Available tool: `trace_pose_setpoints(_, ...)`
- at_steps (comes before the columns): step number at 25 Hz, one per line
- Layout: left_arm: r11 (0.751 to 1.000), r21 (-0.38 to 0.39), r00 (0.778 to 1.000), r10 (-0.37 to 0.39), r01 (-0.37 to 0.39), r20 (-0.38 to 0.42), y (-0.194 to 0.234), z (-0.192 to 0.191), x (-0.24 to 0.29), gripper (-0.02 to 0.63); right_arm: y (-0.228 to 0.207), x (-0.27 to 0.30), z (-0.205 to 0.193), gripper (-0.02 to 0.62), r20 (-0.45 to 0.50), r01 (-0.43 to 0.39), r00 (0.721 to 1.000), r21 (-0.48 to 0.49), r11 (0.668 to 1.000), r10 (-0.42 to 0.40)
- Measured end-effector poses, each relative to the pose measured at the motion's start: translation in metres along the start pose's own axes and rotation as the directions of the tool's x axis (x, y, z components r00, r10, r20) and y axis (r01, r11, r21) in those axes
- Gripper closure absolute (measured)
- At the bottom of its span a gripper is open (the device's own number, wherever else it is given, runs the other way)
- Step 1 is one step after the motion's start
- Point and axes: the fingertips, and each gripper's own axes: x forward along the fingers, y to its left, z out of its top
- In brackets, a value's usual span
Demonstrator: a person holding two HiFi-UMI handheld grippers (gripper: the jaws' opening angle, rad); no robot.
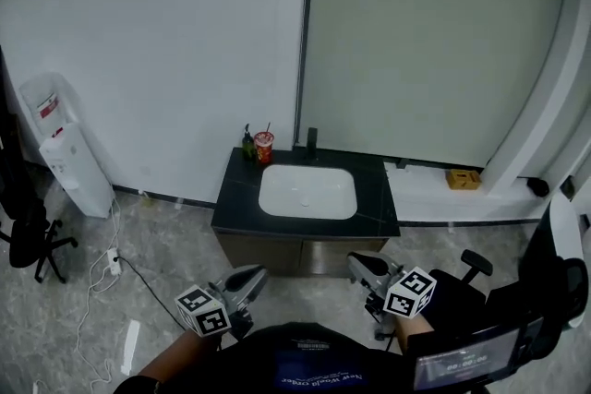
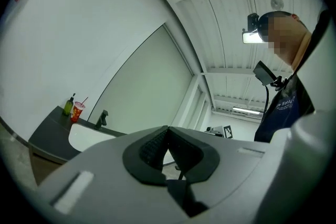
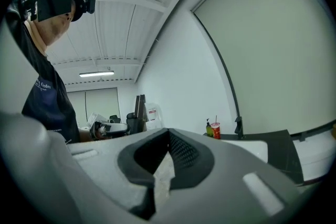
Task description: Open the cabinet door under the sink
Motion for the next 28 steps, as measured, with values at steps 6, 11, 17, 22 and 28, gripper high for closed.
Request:
trace_pose_setpoints(6,0.996,-0.004,0.995,-0.092,0.092,-0.047,0.069,0.031,0.027,0.607,-0.03,0.061,0.019,0.594,0.024,0.072,0.997,-0.009,0.997,-0.072)
trace_pose_setpoints(11,0.994,-0.021,0.992,-0.109,0.107,-0.061,0.112,0.044,0.05,0.607,-0.057,0.096,0.017,0.594,0.0,0.089,0.996,0.014,0.996,-0.089)
trace_pose_setpoints(17,0.998,-0.029,0.996,-0.049,0.047,-0.078,0.147,0.041,0.087,0.606,-0.115,0.115,0.018,0.594,-0.012,0.052,0.999,0.04,0.998,-0.051)
trace_pose_setpoints(22,0.998,-0.024,0.998,0.049,-0.05,-0.048,0.168,0.036,0.141,0.606,-0.177,0.136,0.027,0.594,-0.05,-0.057,0.997,0.028,0.998,0.058)
trace_pose_setpoints(28,0.983,-0.038,0.984,0.177,-0.177,-0.017,0.18,0.021,0.203,0.606,-0.232,0.163,0.043,0.594,-0.114,-0.246,0.963,0.001,0.969,0.244)
